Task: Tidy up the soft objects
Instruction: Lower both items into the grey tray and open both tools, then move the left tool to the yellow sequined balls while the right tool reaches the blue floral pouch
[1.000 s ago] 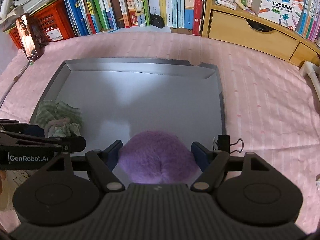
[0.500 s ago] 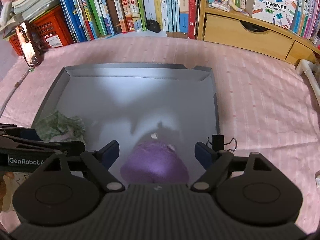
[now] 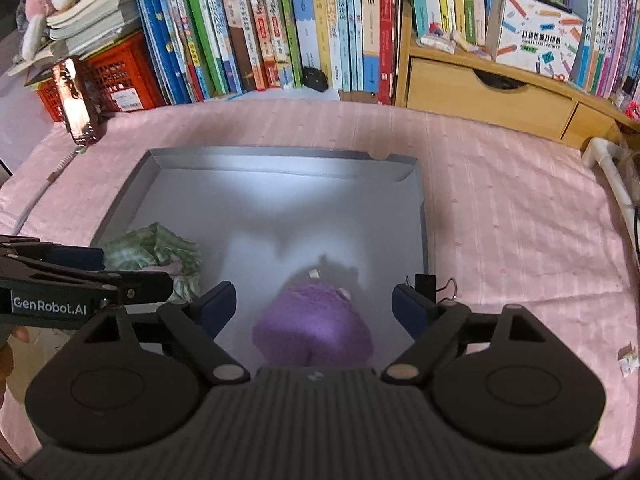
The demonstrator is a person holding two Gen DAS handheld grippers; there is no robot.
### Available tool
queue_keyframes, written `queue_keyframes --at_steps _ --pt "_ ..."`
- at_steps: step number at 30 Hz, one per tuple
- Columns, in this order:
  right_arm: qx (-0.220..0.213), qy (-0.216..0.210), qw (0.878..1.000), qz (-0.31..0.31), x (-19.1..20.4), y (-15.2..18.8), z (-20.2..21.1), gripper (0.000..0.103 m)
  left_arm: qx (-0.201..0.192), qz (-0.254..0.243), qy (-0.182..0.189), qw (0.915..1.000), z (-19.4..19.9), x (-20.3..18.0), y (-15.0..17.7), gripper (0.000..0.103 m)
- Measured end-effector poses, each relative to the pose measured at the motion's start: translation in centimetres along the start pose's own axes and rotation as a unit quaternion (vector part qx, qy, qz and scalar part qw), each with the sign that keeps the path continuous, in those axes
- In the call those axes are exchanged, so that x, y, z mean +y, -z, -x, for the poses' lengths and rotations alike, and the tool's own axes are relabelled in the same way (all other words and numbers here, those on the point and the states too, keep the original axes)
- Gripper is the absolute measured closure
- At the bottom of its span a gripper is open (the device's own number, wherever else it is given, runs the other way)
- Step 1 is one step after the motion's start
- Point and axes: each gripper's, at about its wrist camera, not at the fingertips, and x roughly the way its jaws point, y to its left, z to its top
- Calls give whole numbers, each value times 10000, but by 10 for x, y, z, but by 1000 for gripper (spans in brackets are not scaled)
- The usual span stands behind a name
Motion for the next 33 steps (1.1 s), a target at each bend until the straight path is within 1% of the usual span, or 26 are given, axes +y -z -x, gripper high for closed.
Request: queue_keyframes --at_steps 7,16,21,25,28,30,33 --pt "-228 -121 9997 38 2 5 18 10 -262 -163 56 9995 22 -5 7 17" --pt "-594 -332 9977 61 -2 22 51 10 -676 -547 258 9959 59 -18 34 16" --pt "-863 -395 9954 130 -4 37 73 9 -1060 -838 309 9903 85 -30 53 13" --pt "-1087 -494 9928 107 -7 51 90 8 -1383 -1080 301 9840 104 -39 73 11" --pt "-1384 -433 9894 118 -7 68 102 8 -1664 -1257 225 9778 116 -46 93 8" --pt "-1631 -379 9858 122 -6 82 110 6 -1836 -1336 227 9736 122 -50 109 7" --pt "-1886 -381 9813 22 -6 101 115 6 -2038 -1425 228 9683 127 -55 133 6"
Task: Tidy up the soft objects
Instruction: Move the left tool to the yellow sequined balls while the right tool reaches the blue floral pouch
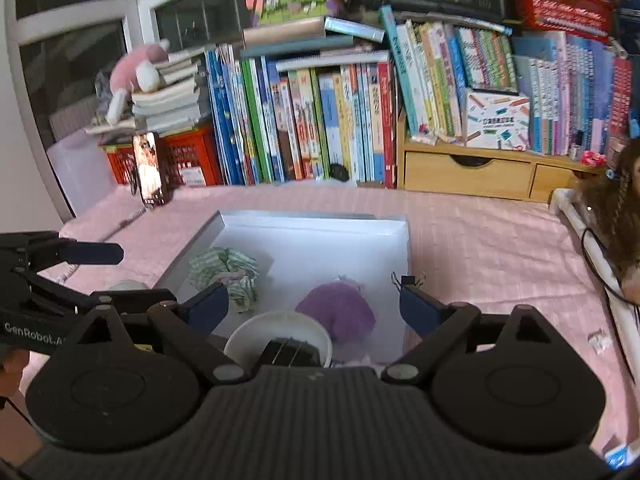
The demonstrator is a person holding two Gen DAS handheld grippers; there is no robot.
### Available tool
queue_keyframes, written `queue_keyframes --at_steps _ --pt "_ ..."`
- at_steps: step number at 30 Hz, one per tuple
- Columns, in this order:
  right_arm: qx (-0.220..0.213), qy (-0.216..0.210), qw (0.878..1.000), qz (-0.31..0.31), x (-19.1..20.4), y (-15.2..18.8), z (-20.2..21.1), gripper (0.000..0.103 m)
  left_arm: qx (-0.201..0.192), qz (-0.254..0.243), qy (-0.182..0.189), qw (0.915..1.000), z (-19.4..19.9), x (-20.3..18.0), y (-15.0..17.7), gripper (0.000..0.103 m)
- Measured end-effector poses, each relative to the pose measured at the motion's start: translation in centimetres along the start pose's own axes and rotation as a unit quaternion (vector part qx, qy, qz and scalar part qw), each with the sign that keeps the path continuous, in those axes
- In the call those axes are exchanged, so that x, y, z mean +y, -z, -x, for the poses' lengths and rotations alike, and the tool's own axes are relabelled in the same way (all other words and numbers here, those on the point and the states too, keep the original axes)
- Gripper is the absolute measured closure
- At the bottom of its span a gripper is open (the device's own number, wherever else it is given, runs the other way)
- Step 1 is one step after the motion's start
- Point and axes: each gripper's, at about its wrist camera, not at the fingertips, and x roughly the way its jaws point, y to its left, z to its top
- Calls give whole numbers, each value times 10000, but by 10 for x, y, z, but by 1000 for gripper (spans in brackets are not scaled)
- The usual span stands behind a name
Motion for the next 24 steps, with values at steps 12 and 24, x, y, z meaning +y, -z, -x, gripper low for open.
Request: queue_keyframes --at_steps 12,24 --pt "-872 501 9949 -42 7 81 27 4 -194 246 -30 9995 22 -21 71 6" --pt "-1242 1024 9840 768 24 134 47 5 -603 523 -765 9939 29 -20 144 6"
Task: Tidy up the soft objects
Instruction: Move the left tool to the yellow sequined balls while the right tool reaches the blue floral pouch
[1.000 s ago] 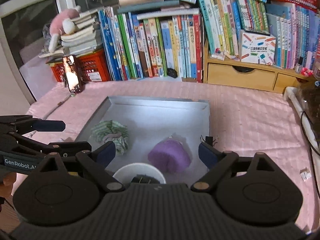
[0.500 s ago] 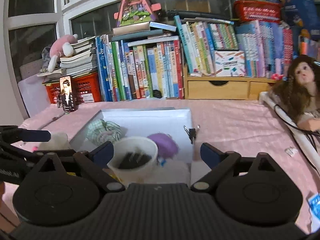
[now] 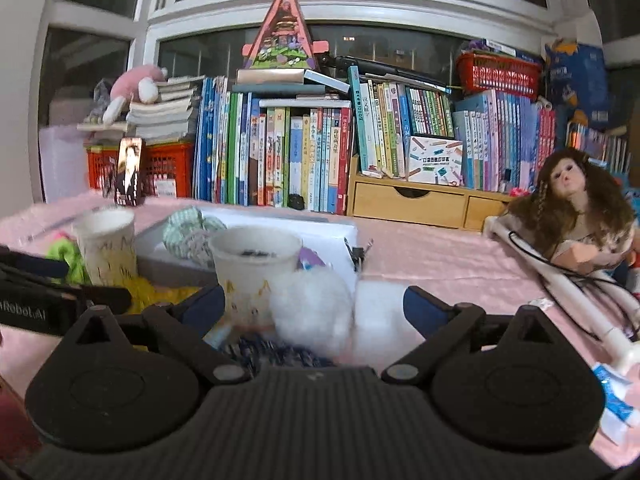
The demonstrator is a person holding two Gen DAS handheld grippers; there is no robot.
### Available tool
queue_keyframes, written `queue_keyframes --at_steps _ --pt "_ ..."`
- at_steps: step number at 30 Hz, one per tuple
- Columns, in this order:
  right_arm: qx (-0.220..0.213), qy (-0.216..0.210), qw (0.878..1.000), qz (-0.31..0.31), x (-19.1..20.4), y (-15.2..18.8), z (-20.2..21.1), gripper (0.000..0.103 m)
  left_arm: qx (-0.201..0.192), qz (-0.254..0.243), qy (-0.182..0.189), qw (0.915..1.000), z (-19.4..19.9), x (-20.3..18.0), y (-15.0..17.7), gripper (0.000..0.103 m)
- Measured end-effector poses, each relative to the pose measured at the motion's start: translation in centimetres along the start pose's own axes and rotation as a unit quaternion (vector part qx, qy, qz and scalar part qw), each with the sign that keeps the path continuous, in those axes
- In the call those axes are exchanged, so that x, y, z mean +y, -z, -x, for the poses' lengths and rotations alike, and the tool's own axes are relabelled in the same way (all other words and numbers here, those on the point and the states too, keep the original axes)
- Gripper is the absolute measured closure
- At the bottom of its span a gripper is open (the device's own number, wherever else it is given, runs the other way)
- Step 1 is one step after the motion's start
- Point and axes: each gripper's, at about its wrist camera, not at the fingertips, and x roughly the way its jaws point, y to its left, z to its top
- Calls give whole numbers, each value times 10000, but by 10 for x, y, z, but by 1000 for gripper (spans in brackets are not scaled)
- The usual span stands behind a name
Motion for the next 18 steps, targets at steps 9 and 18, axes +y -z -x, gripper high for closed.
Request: queue_keyframes --at_steps 9,18 --pt "195 414 9985 302 9 30 -1 10 177 292 -115 9994 -15 12 18 27" --pt "337 344 9980 405 14 36 -10 17 175 430 -93 9989 -25 14 19 33"
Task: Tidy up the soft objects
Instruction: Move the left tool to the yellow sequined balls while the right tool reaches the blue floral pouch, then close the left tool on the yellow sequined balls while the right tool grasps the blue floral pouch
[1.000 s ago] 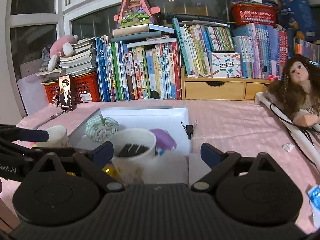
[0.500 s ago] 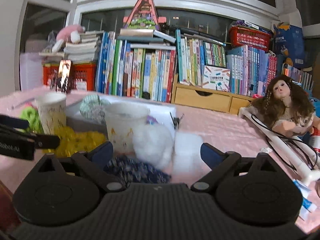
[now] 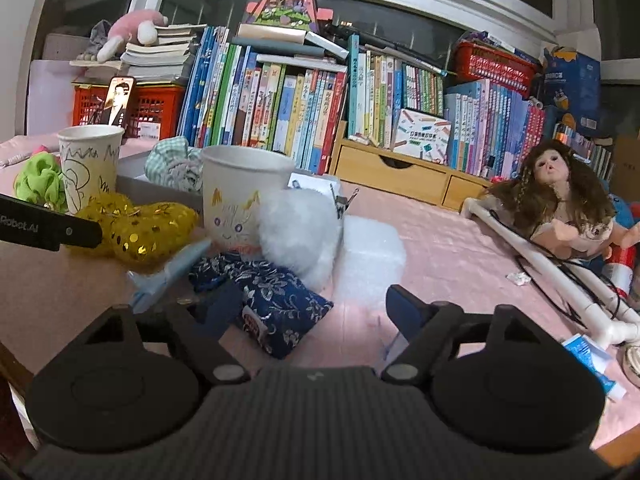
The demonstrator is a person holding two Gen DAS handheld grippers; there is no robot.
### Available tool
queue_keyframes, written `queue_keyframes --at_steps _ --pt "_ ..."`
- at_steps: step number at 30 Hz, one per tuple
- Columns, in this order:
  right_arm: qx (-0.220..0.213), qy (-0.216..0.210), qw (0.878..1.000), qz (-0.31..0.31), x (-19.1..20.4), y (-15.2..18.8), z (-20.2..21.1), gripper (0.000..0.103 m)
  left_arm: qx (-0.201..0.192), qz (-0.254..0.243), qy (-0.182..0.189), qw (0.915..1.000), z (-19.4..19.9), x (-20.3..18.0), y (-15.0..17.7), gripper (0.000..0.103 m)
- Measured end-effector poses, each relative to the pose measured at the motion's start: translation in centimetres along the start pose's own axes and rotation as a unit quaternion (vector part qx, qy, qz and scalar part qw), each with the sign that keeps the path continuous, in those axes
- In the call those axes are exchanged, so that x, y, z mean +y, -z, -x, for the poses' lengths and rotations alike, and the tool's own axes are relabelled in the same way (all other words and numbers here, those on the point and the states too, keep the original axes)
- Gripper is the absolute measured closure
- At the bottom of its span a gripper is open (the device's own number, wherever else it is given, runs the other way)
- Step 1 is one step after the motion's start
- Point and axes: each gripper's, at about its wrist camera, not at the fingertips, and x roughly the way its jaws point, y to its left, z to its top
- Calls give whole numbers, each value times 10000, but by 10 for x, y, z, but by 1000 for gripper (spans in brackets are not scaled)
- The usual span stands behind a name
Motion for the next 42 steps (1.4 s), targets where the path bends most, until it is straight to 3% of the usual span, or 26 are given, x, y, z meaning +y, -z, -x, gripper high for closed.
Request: queue_keyframes --at_steps 16,22,37,42 --pt "274 -426 9982 -336 -2 0 -17 21 -79 185 306 9993 -10 -3 -3 33" --pt "239 -440 9984 -262 2 -1 -17 22 -372 -266 175 9988 -3 -12 -2 32" --pt "278 -580 9974 -334 8 -1 -23 24 -123 11 319 9994 -17 -5 -4 38" --pt "281 -566 9971 -415 6 -1 -22 36 -155 179 432 9988 -14 -2 -6 42"
